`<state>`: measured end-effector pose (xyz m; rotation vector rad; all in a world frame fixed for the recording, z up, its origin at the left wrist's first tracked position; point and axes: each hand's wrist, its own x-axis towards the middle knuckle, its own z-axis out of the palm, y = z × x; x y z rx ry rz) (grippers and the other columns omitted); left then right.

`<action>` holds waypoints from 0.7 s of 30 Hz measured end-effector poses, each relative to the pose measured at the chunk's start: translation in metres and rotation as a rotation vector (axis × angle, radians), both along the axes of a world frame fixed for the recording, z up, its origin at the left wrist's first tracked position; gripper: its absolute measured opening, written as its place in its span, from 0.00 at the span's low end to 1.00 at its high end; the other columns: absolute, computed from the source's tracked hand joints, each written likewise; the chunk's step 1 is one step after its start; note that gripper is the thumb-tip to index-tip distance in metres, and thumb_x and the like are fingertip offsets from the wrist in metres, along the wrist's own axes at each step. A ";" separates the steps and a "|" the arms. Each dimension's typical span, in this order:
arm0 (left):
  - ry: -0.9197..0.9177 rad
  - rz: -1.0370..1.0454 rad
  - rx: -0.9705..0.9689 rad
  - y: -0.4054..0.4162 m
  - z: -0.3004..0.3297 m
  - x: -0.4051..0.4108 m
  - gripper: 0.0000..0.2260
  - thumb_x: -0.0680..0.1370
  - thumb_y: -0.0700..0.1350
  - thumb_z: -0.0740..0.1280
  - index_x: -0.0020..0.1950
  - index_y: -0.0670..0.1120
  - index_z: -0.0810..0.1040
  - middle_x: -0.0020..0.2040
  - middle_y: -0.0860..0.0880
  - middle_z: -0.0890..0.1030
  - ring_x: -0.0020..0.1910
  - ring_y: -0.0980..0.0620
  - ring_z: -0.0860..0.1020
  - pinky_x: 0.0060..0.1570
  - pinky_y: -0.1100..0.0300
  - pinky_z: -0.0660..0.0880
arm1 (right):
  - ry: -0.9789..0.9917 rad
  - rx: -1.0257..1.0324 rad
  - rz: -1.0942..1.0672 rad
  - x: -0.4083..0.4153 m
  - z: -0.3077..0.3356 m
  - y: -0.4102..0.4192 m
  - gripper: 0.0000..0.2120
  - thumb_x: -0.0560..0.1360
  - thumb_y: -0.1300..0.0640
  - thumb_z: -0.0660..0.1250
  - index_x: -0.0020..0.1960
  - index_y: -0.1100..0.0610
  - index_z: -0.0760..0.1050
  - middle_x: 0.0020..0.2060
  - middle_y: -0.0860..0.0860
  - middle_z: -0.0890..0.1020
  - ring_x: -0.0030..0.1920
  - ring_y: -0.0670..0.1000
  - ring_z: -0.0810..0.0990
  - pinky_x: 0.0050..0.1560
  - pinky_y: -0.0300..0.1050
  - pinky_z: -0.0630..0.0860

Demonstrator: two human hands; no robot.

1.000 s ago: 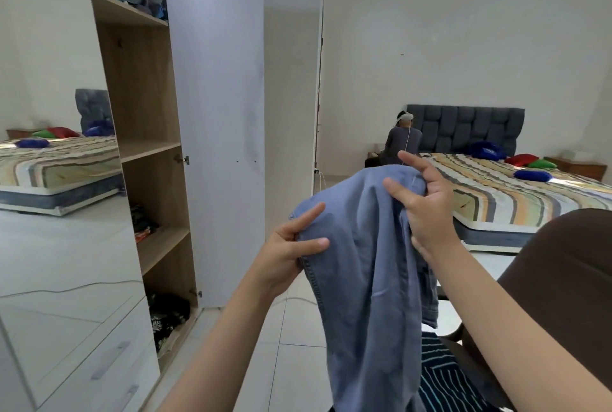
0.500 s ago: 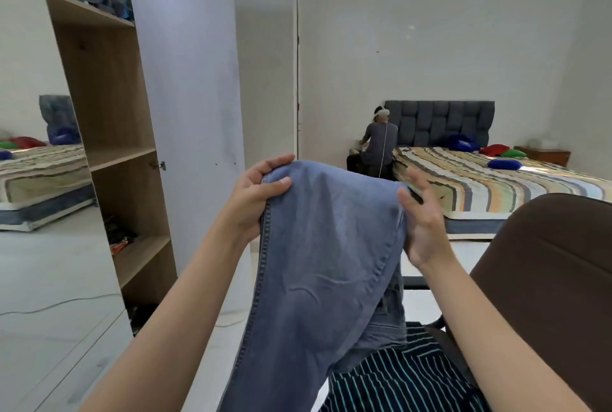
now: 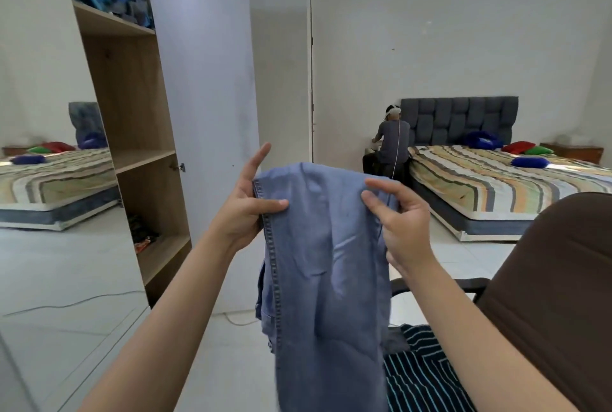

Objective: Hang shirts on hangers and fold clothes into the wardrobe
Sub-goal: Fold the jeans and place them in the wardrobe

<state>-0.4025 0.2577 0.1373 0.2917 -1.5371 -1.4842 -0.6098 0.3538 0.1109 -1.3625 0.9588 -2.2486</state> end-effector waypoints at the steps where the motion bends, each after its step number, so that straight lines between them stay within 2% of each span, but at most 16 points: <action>1: -0.018 0.005 0.009 -0.002 0.000 0.006 0.41 0.69 0.22 0.64 0.71 0.59 0.65 0.50 0.46 0.79 0.49 0.45 0.78 0.47 0.56 0.79 | -0.005 0.014 0.082 -0.003 0.006 -0.001 0.14 0.69 0.69 0.71 0.47 0.52 0.83 0.44 0.46 0.85 0.49 0.45 0.82 0.52 0.39 0.78; 3: -0.058 0.015 0.029 -0.006 0.002 0.016 0.41 0.66 0.24 0.68 0.70 0.59 0.67 0.56 0.43 0.75 0.52 0.40 0.75 0.47 0.55 0.79 | 0.150 0.095 0.226 -0.010 0.012 0.000 0.20 0.68 0.67 0.72 0.57 0.50 0.80 0.54 0.49 0.83 0.57 0.47 0.80 0.57 0.40 0.77; 5: -0.072 0.034 0.054 -0.009 0.003 0.024 0.38 0.66 0.28 0.69 0.70 0.56 0.68 0.56 0.41 0.74 0.50 0.40 0.76 0.44 0.56 0.81 | 0.383 0.164 0.179 -0.014 0.013 0.001 0.27 0.67 0.69 0.73 0.62 0.49 0.76 0.57 0.47 0.81 0.59 0.45 0.79 0.58 0.38 0.75; 6: -0.066 0.050 0.064 -0.009 0.003 0.025 0.36 0.68 0.29 0.70 0.70 0.55 0.68 0.55 0.40 0.75 0.48 0.42 0.77 0.43 0.57 0.81 | 0.425 0.166 0.141 -0.014 0.015 0.000 0.28 0.67 0.71 0.73 0.62 0.48 0.76 0.57 0.46 0.80 0.58 0.44 0.79 0.58 0.37 0.75; 9: -0.007 0.064 0.090 -0.004 0.001 0.021 0.28 0.75 0.35 0.66 0.71 0.56 0.65 0.54 0.42 0.77 0.46 0.46 0.81 0.42 0.56 0.81 | 0.388 0.124 0.063 -0.013 0.021 -0.002 0.29 0.68 0.73 0.72 0.61 0.48 0.76 0.57 0.45 0.80 0.59 0.45 0.79 0.61 0.42 0.75; 12: -0.005 -0.037 0.100 0.006 -0.007 0.014 0.28 0.75 0.41 0.67 0.71 0.60 0.63 0.61 0.45 0.77 0.55 0.43 0.79 0.49 0.49 0.79 | 0.277 0.088 0.068 -0.014 0.020 -0.007 0.27 0.69 0.74 0.70 0.62 0.51 0.76 0.60 0.51 0.79 0.62 0.50 0.77 0.65 0.50 0.74; 14: -0.018 -0.086 0.070 0.014 -0.015 0.007 0.30 0.73 0.39 0.68 0.71 0.60 0.64 0.63 0.48 0.76 0.58 0.43 0.78 0.51 0.47 0.78 | 0.176 0.069 0.114 -0.015 0.019 -0.007 0.27 0.69 0.75 0.69 0.62 0.52 0.76 0.60 0.52 0.79 0.61 0.51 0.78 0.62 0.50 0.75; 17: -0.012 0.003 0.012 0.016 -0.015 -0.004 0.32 0.69 0.31 0.71 0.69 0.55 0.70 0.55 0.51 0.81 0.54 0.47 0.81 0.51 0.53 0.79 | 0.127 0.081 0.165 -0.017 0.021 -0.006 0.27 0.69 0.76 0.68 0.62 0.53 0.75 0.55 0.49 0.80 0.54 0.46 0.81 0.53 0.40 0.78; 19: 0.028 0.102 0.050 0.012 -0.009 -0.009 0.28 0.69 0.29 0.70 0.66 0.50 0.74 0.48 0.50 0.83 0.47 0.50 0.82 0.48 0.57 0.80 | 0.157 0.127 0.203 -0.023 0.022 -0.004 0.28 0.69 0.76 0.68 0.63 0.53 0.74 0.55 0.49 0.80 0.53 0.46 0.81 0.51 0.39 0.78; 21: 0.093 0.172 0.143 0.007 -0.004 -0.011 0.22 0.71 0.27 0.67 0.61 0.46 0.77 0.44 0.50 0.84 0.44 0.51 0.81 0.49 0.58 0.79 | 0.262 0.233 0.230 -0.037 0.030 0.001 0.28 0.70 0.74 0.68 0.65 0.52 0.73 0.58 0.52 0.79 0.55 0.49 0.81 0.52 0.41 0.79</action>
